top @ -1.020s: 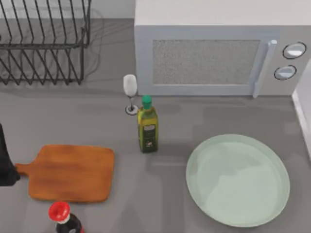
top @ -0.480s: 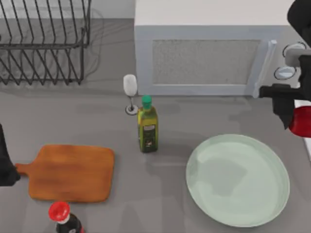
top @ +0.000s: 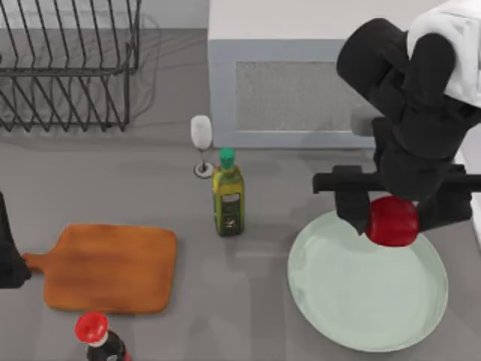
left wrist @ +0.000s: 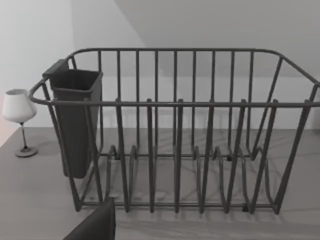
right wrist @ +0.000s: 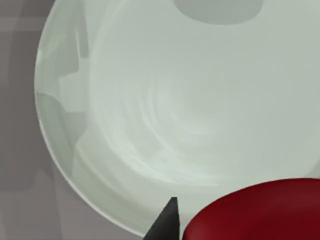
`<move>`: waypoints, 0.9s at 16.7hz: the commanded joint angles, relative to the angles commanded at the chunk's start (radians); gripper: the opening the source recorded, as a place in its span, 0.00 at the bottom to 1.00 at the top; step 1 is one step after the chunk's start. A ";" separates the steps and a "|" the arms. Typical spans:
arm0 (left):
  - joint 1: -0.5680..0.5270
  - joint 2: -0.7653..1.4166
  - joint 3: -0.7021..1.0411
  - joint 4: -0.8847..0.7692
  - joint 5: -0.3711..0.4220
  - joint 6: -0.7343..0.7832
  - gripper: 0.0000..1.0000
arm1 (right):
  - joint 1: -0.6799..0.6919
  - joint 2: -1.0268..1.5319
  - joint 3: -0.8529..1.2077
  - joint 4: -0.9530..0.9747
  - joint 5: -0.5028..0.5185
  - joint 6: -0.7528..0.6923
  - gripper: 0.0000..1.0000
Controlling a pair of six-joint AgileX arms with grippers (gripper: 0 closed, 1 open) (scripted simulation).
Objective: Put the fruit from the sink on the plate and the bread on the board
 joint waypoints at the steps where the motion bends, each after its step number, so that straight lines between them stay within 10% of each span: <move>1: 0.000 0.000 0.000 0.000 0.000 0.000 1.00 | 0.005 0.001 -0.001 0.001 -0.001 0.002 0.00; 5: 0.000 0.000 0.000 0.000 0.000 0.000 1.00 | 0.005 0.001 -0.001 0.001 -0.001 0.002 0.00; 15: 0.000 0.000 0.000 0.000 0.000 0.000 1.00 | 0.005 0.001 -0.001 0.001 -0.001 0.002 0.75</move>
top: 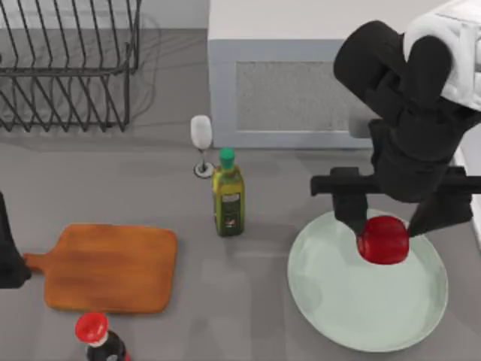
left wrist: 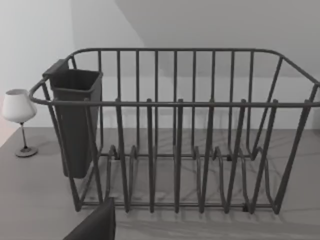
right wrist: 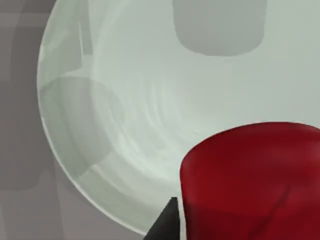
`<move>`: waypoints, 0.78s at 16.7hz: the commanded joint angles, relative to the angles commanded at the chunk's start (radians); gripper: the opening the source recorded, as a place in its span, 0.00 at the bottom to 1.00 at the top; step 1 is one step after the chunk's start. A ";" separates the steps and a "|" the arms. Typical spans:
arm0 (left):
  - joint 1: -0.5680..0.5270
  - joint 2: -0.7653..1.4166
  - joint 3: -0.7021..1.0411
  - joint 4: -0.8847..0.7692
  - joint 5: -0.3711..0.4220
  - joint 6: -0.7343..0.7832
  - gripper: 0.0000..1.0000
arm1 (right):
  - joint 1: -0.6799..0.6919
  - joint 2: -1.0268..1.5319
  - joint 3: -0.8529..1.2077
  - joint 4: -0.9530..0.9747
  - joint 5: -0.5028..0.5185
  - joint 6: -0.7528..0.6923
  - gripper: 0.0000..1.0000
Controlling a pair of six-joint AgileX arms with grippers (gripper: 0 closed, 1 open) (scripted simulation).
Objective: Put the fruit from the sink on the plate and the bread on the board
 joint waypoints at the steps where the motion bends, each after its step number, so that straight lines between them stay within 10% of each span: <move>1: 0.000 0.000 0.000 0.000 0.000 0.000 1.00 | 0.000 0.000 0.000 0.000 0.000 0.000 0.83; 4: 0.000 0.000 0.000 0.000 0.000 0.000 1.00 | 0.000 0.000 0.000 0.000 0.000 0.000 1.00; 13: 0.000 0.000 0.000 0.000 0.000 0.000 1.00 | -0.001 0.000 0.000 0.000 0.000 0.000 1.00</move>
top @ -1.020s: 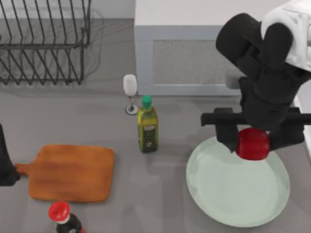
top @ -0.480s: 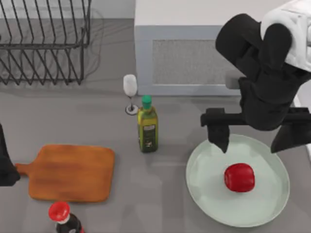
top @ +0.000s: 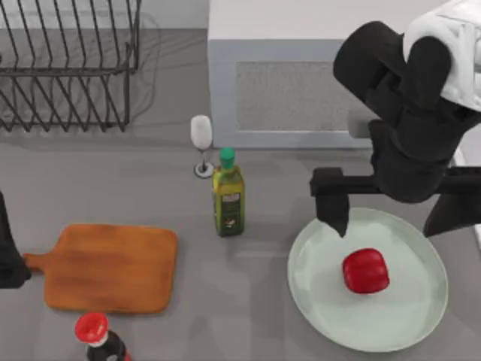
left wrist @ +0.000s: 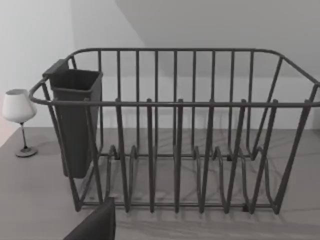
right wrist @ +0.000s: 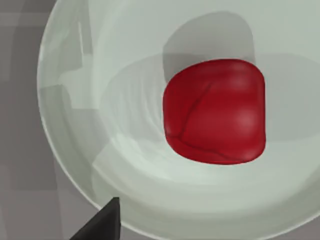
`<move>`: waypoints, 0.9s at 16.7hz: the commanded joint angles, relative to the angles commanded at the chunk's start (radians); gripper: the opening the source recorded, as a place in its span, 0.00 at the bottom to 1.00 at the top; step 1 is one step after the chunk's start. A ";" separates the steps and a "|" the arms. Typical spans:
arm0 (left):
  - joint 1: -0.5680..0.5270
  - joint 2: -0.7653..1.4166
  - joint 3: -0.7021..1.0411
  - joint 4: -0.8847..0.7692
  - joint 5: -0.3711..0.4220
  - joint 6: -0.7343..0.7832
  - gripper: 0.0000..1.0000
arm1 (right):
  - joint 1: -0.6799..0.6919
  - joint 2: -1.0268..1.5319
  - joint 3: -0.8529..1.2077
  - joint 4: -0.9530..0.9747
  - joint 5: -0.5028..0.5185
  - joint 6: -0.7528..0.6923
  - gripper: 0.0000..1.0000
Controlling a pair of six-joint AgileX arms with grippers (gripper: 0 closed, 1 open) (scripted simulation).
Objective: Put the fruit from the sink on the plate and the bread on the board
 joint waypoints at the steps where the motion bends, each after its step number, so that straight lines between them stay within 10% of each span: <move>1: 0.000 0.000 0.000 0.000 0.000 0.000 1.00 | -0.004 -0.008 -0.007 0.007 0.000 -0.004 1.00; 15: 0.000 0.000 0.000 0.000 0.000 0.000 1.00 | -0.259 -0.763 -0.616 0.535 0.000 -0.265 1.00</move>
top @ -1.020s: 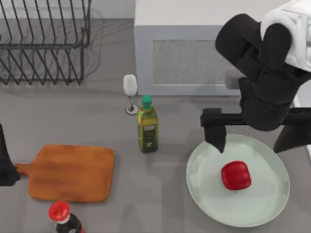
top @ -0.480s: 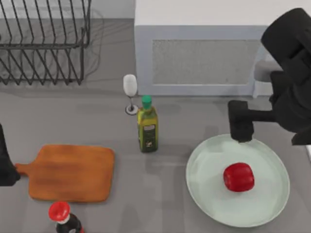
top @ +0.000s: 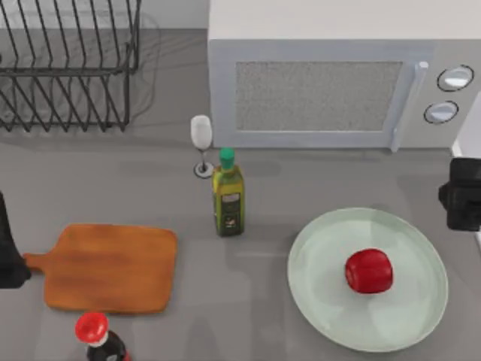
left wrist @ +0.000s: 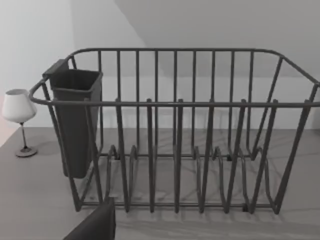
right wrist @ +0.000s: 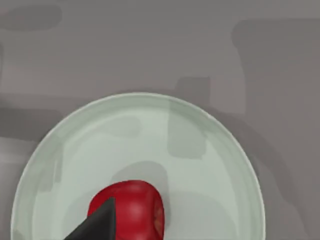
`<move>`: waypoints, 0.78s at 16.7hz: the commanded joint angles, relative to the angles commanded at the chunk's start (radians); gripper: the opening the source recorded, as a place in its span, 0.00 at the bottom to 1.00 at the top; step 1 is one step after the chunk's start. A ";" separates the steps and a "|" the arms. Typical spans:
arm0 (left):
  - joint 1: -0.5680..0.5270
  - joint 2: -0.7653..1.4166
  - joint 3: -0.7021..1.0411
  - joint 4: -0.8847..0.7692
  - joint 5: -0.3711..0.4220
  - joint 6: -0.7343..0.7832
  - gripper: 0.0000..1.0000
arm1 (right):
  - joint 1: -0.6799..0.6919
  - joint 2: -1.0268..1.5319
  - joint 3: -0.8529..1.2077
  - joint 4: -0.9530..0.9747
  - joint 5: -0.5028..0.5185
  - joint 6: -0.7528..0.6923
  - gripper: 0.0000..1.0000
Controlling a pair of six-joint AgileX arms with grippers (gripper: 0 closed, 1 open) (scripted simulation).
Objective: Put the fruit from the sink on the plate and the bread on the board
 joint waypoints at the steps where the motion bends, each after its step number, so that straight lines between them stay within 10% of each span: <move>1: 0.000 0.000 0.000 0.000 0.000 0.000 1.00 | -0.019 -0.051 -0.038 0.038 0.000 -0.020 1.00; 13: 0.000 0.000 0.000 0.000 0.000 0.000 1.00 | -0.285 -0.916 -0.717 0.614 0.000 -0.292 1.00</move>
